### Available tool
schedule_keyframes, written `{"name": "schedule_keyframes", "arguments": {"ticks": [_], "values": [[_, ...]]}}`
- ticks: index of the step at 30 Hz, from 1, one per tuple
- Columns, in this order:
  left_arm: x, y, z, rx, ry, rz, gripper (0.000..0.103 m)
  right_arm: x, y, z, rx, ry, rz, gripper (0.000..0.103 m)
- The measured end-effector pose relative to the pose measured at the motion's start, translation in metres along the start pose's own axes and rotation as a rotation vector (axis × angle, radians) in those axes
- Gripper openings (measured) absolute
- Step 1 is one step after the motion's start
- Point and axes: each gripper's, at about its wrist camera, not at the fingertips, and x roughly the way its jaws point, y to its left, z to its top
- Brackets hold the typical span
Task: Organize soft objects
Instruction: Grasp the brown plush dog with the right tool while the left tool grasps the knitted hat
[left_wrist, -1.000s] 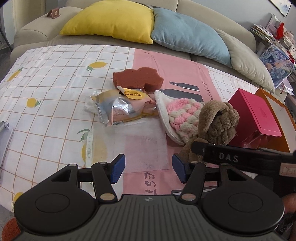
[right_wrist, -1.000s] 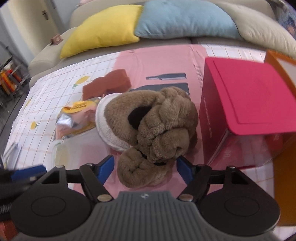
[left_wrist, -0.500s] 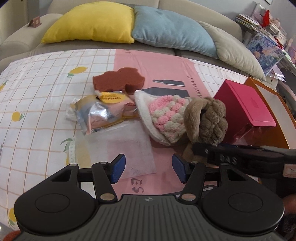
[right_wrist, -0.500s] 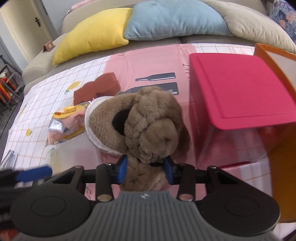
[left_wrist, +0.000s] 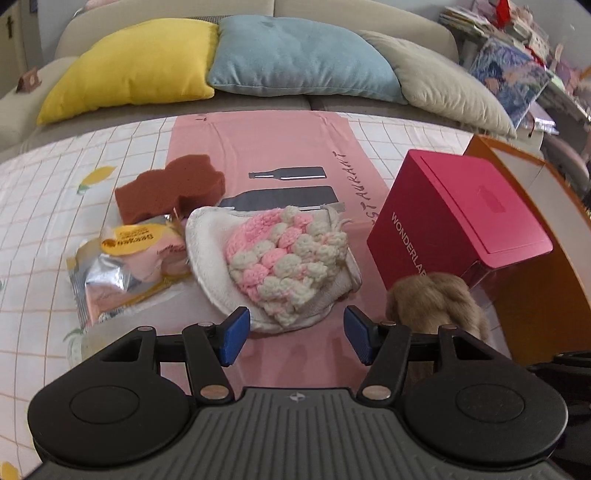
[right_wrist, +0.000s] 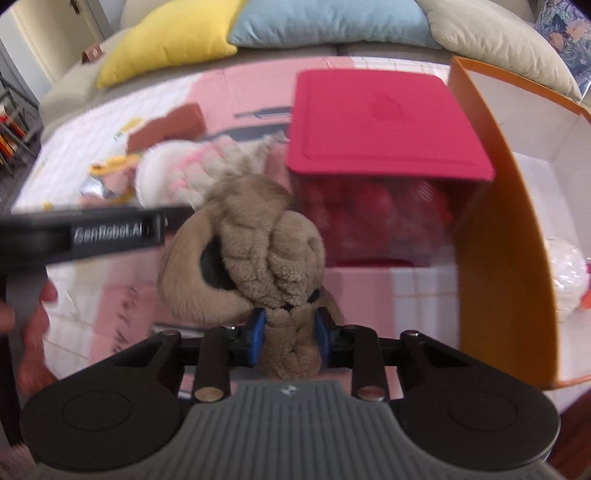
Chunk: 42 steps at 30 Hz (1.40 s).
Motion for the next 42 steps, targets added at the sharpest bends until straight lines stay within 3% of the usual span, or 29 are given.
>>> {"name": "schedule_keyframes", "arguments": {"ticks": [4, 7, 12, 14, 18, 19, 20, 21, 23, 29, 34, 38, 42], "values": [[0.010, -0.011, -0.002, 0.077, 0.005, 0.040, 0.069, 0.000, -0.001, -0.001, -0.023, -0.018, 0.043, 0.035], [0.013, -0.016, -0.003, 0.147, 0.004, 0.093, 0.069, 0.002, 0.010, -0.001, -0.127, -0.076, 0.039, 0.039], [0.008, -0.007, 0.001, 0.146, 0.016, 0.097, 0.067, 0.016, 0.017, 0.004, -0.201, -0.091, 0.067, 0.061], [0.007, -0.005, 0.000, 0.132, 0.019, 0.093, 0.067, 0.022, 0.020, 0.006, -0.218, -0.103, 0.073, 0.063], [0.010, -0.005, -0.002, 0.140, 0.033, 0.096, 0.064, 0.033, 0.024, 0.006, -0.240, -0.114, 0.119, 0.062], [0.011, -0.005, -0.002, 0.143, 0.036, 0.097, 0.063, 0.036, 0.024, 0.005, -0.250, -0.113, 0.123, 0.059], [0.012, -0.005, -0.001, 0.146, 0.036, 0.098, 0.063, 0.037, 0.025, 0.004, -0.268, -0.112, 0.119, 0.047], [0.012, -0.006, -0.001, 0.150, 0.036, 0.097, 0.063, 0.037, 0.025, 0.004, -0.283, -0.108, 0.122, 0.042], [0.011, -0.006, 0.001, 0.163, 0.030, 0.075, 0.064, 0.029, 0.023, 0.004, -0.289, -0.098, 0.118, 0.039], [0.018, -0.022, 0.003, 0.323, 0.014, 0.100, 0.065, -0.002, 0.013, 0.002, -0.251, 0.017, 0.036, 0.039], [0.039, -0.038, 0.000, 0.480, 0.014, 0.181, 0.066, 0.011, -0.009, -0.004, -0.175, 0.125, -0.075, 0.039], [0.053, -0.048, 0.000, 0.554, 0.016, 0.203, 0.070, 0.026, -0.026, -0.001, -0.081, 0.173, -0.049, 0.043], [0.063, -0.049, 0.004, 0.558, 0.020, 0.221, 0.068, 0.033, -0.027, -0.001, -0.050, 0.194, -0.027, 0.045]]}}
